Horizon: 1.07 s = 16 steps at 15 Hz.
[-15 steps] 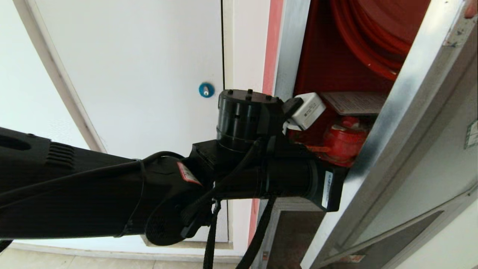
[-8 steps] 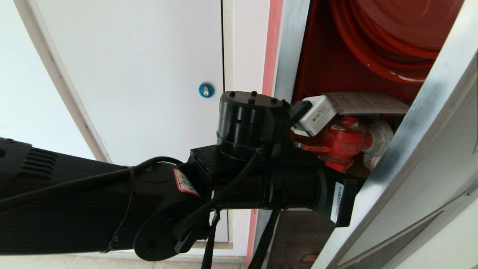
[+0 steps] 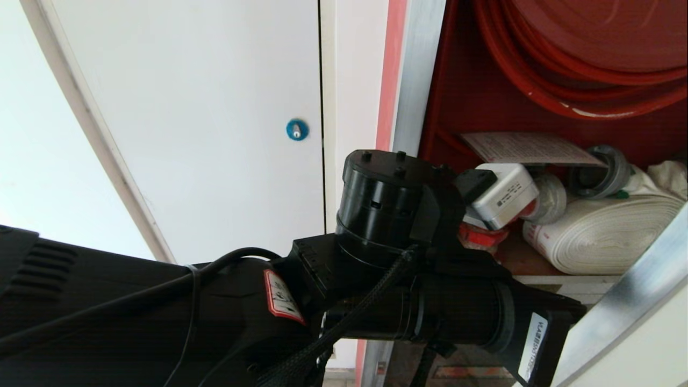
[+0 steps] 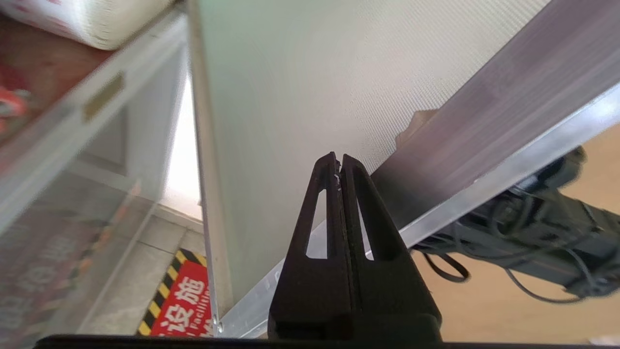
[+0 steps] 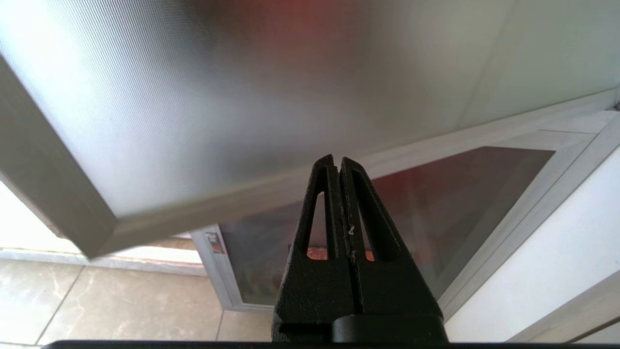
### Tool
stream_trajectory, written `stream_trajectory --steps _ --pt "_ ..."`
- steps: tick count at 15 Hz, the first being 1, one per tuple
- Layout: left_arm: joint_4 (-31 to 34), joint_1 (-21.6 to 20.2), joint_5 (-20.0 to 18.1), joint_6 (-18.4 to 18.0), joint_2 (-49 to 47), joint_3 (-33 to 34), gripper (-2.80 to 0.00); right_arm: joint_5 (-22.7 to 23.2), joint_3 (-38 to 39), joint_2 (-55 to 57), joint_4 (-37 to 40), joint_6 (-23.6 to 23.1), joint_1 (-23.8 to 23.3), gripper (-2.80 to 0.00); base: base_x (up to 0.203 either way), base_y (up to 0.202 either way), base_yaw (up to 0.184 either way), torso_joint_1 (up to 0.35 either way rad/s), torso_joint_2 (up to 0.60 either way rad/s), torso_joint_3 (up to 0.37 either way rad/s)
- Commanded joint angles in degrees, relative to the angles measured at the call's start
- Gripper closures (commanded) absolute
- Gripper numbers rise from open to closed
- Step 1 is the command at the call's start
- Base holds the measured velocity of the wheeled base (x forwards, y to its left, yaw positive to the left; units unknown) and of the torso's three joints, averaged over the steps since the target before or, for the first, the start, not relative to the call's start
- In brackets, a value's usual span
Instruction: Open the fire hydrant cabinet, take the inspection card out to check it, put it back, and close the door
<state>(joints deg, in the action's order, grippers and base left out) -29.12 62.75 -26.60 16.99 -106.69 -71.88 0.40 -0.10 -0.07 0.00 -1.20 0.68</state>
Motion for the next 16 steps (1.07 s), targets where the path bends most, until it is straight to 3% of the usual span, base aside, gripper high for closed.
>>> stream_trajectory --steps 1,16 --pt "-0.15 1.10 -0.19 0.14 -0.09 0.23 0.00 -0.05 0.01 0.07 0.00 -0.04 0.02 0.00 0.000 0.000 0.000 0.000 0.00 0.000" --pt "0.12 9.23 0.14 0.41 -1.68 0.51 0.00 -0.05 0.01 0.07 0.00 0.05 0.02 0.00 0.000 0.000 0.000 0.000 0.00 0.000"
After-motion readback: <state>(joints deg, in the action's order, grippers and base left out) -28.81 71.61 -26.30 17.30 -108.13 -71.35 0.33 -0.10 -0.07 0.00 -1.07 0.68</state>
